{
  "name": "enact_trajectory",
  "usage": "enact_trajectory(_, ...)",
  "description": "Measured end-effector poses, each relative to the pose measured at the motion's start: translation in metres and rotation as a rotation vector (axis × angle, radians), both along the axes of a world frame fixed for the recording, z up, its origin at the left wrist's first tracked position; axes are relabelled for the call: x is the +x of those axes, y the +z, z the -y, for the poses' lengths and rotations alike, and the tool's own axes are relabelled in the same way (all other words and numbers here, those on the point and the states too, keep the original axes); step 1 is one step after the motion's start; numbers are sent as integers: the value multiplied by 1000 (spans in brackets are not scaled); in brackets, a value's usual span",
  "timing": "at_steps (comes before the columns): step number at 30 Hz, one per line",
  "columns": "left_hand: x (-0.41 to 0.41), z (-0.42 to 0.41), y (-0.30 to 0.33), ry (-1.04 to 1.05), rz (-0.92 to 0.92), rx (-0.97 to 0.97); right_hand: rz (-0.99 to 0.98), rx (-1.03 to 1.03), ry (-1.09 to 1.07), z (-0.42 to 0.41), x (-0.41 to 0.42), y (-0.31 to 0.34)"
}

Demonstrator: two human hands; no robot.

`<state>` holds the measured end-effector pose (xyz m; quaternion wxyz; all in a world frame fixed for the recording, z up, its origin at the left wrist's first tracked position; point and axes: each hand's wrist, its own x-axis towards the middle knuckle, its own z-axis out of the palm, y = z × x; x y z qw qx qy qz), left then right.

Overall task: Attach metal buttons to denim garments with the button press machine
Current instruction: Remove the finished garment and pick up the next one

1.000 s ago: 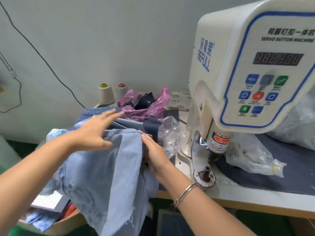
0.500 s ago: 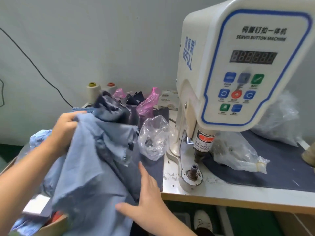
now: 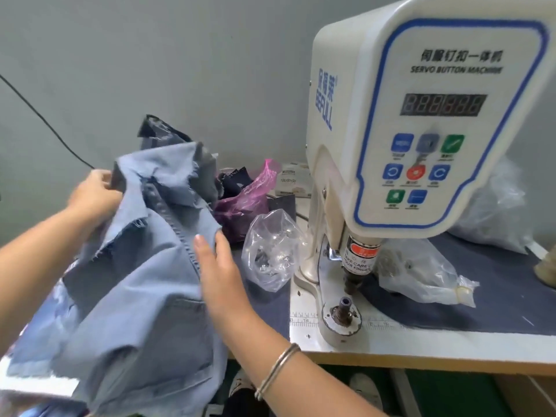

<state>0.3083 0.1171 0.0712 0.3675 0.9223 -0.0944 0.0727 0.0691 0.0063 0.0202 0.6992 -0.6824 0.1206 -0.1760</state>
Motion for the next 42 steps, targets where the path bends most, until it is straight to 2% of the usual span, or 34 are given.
enact_trajectory(2, -26, 14, -31, -148, -37, 188, -76, -288, 53, -9, 4, -17)
enact_trajectory(5, -60, 28, -78, -251, 118, 623, -226, -757, 135, -14, 4, -56)
enact_trajectory(6, -62, 28, -82, -224, 120, 697, -248, -884, 162, -12, 3, -66)
enact_trajectory(8, -57, 29, -74, -184, 97, 696, -251, -1046, 209, -5, 1, -77)
enact_trajectory(9, -55, 31, -66, -168, 106, 637, -240, -1070, 219, -2, 0, -79)
enact_trajectory(11, -52, 42, -48, -135, 199, 375, -197, -1073, 217, 0, 0, -80)
enact_trajectory(13, -53, 64, -31, -233, 288, 159, -162, -1081, 182, -1, 1, -83)
enact_trajectory(14, -57, 80, -25, -324, 318, 141, -140, -1091, 154, -2, 1, -84)
enact_trajectory(17, -58, 130, -19, -537, 331, 290, -104, -1102, 110, 0, 3, -87)
enact_trajectory(21, -35, 177, -25, -586, 195, 483, -101, -1080, 136, -1, 1, -84)
enact_trajectory(23, -19, 188, -29, -598, 199, 612, -163, -1200, 57, -2, 1, -85)
enact_trajectory(28, 1, 198, -43, -571, 344, 900, -177, -1330, 51, 5, 3, -92)
enact_trajectory(30, -6, 199, -45, -552, 470, 929, -150, -1310, 8, 2, 3, -91)
enact_trajectory(31, -12, 198, -45, -557, 547, 826, -170, -1270, -5, -1, 3, -87)
enact_trajectory(33, -33, 194, -41, -638, 610, 350, -137, -1263, -75, -4, 2, -84)
enact_trajectory(34, -45, 192, -36, -742, 507, 120, -84, -1203, -39, -4, 2, -85)
enact_trajectory(35, -58, 188, -31, -895, 306, -2, -56, -1122, 20, -4, 1, -84)
enact_trajectory(36, -71, 186, -28, -1057, 74, -5, -61, -1049, 83, -4, -1, -82)
enact_trajectory(38, -92, 182, -29, -1253, -298, 234, -37, -1046, 87, -1, -2, -83)
enact_trajectory(39, -94, 182, -33, -1280, -375, 378, -37, -1047, 81, -1, -1, -85)
enact_trajectory(40, -93, 183, -38, -1263, -358, 513, -47, -1038, 82, -2, -1, -86)
enact_trajectory(42, -88, 187, -46, -1179, -175, 754, -49, -1012, 92, -3, 0, -88)
